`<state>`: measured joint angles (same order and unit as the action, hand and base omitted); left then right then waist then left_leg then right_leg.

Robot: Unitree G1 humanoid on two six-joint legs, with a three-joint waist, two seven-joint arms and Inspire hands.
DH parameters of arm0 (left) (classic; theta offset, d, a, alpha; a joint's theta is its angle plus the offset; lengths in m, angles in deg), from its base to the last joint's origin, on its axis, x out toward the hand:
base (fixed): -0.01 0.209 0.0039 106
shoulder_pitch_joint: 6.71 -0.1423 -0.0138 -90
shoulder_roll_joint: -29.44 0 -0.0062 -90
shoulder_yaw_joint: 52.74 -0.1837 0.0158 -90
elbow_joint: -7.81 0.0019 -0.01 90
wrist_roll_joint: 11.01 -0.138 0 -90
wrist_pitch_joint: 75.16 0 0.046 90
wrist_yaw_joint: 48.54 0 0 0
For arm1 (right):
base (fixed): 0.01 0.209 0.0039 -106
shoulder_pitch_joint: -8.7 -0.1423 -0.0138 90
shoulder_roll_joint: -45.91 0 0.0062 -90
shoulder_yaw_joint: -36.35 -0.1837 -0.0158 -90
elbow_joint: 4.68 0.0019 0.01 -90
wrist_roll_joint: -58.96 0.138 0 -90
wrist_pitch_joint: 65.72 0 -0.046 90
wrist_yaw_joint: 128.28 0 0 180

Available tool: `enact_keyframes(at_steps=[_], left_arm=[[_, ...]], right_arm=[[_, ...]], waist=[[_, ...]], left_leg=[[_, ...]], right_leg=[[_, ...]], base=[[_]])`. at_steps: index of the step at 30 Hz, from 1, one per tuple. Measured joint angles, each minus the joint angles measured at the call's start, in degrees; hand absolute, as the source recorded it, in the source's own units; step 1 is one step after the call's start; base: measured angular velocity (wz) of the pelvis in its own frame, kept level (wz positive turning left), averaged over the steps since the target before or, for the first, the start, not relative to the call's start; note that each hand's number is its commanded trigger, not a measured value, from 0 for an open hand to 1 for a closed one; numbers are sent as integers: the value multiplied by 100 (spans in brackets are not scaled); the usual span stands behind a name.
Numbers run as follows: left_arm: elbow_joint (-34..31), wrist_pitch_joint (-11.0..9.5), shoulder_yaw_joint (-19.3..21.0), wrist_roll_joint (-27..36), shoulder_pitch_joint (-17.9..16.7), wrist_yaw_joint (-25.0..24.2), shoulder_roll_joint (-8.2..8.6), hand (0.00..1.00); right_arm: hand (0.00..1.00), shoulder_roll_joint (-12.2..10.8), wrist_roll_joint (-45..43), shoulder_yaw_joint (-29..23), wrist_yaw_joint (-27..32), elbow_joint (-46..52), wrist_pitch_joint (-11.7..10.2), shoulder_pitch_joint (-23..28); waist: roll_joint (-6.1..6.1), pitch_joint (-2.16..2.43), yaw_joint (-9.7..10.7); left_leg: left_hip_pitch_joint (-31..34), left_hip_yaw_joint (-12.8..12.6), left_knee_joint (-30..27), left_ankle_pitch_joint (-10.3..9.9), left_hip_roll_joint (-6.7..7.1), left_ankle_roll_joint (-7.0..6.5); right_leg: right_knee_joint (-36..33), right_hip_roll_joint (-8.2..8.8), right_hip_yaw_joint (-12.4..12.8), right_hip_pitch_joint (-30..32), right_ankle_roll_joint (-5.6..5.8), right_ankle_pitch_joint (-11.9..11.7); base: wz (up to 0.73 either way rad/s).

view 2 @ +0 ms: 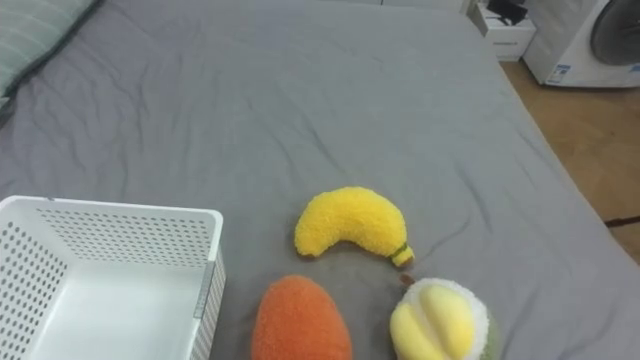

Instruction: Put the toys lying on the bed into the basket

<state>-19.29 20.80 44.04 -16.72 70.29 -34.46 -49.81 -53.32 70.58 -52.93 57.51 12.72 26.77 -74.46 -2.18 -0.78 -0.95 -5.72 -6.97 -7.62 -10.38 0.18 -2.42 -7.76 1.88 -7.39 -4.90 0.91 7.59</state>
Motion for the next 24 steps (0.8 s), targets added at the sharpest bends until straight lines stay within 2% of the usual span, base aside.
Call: enact_keyframes(at_steps=[2, 3, 7, 9, 11, 15, 17, 18, 20, 21, 22, 23, 24], left_arm=[[-3, 15, 90, -9, -5, -2, 0, 0], [-3, 27, 135, -21, -5, -2, 0, 0], [-83, 82, 592, -14, -35, -70, -25, 0], [-90, 109, 802, -15, -60, -82, -57, 0], [-91, 113, 901, -22, -110, -82, -100, 0], [-88, 122, 888, -59, -163, -94, -215, 0], [-85, 123, 888, -75, -169, -105, -238, 0], [-85, 124, 887, -75, -168, -107, -240, 0], [-99, 125, 886, -85, -167, -114, -243, 0], [-104, 125, 878, -105, -164, -113, -248, 0], [-101, 124, 879, -107, -167, -112, -257, 0], [-101, 124, 862, -109, -167, -107, -253, 0], [-102, 124, 854, -109, -166, -103, -250, 0]], right_arm=[[0, 22, 287, -142, 59, -88, 6, 5], [0, 26, 338, -212, 63, -103, 9, 5], [0, 64, 603, -978, 152, -138, 23, 129], [0, 115, 651, -1291, 225, -130, 116, 126], [0, 201, 645, -1586, 327, -123, 139, 120], [0, 540, 534, -2024, 697, 44, 145, -8], [0, 693, 275, -2135, 986, 484, 133, -123], [0, 708, 210, -2173, 1061, 628, 129, -149], [0, 713, 16, -2217, 1239, 1289, 121, -169], [0, 716, -113, -2209, 1342, 1736, 112, -186], [0, 715, -218, -2208, 1424, 2163, 115, -208], [0, 709, -389, -2189, 1492, 2626, 116, -219], [0, 705, -514, -2153, 1527, 2877, 115, -218]], waist=[[-48, -3, 66], [-19, 4, 71], [-57, 5, 123], [-82, 12, 194], [-127, 27, 258], [-173, 41, 297], [-199, 36, 349], [-190, 29, 365], [-205, 47, 362], [-239, 29, 359], [-193, 54, 351], [-236, 26, 347], [-213, 32, 342]], left_leg=[[-11, 32, -3, 0, 6, 0], [-23, 32, -2, 0, 6, 0], [-107, 44, 20, 0, 12, 0], [-107, 45, 23, 0, 12, 0], [-110, 44, 25, 0, 15, 0], [-90, 3, 16, 0, 19, -4], [-82, -59, 3, 0, 16, -5], [-80, -61, 3, 0, 15, -5], [-71, -70, -2, 1, 9, -5], [-69, -73, -9, 6, 9, -2], [-78, -75, -12, 7, 8, 0], [-79, -83, -11, 8, 8, 1], [-75, -79, -10, 8, 8, 1]], right_leg=[[1, 5, -21, -1, 4, 7], [4, 4, -19, 2, 4, 10], [-3, 4, 31, -70, 11, 35], [-12, 3, 32, -78, 11, 36], [-14, 3, 46, -76, 13, 38], [-43, 5, 96, -6, 15, 38], [-88, 7, 113, 29, 16, 40], [-89, 5, 118, 36, 16, 41], [-106, -1, 146, 97, 9, 34], [-111, -6, 165, 113, 7, 26], [-123, -7, 161, 110, 3, 22], [-116, -9, 161, 104, 4, 23], [-110, -10, 158, 106, 4, 23]], base=[[6], [0], [0], [0], [-2], [-9], [-7], [-6], [-8], [-6], [-3], [0], [0]])
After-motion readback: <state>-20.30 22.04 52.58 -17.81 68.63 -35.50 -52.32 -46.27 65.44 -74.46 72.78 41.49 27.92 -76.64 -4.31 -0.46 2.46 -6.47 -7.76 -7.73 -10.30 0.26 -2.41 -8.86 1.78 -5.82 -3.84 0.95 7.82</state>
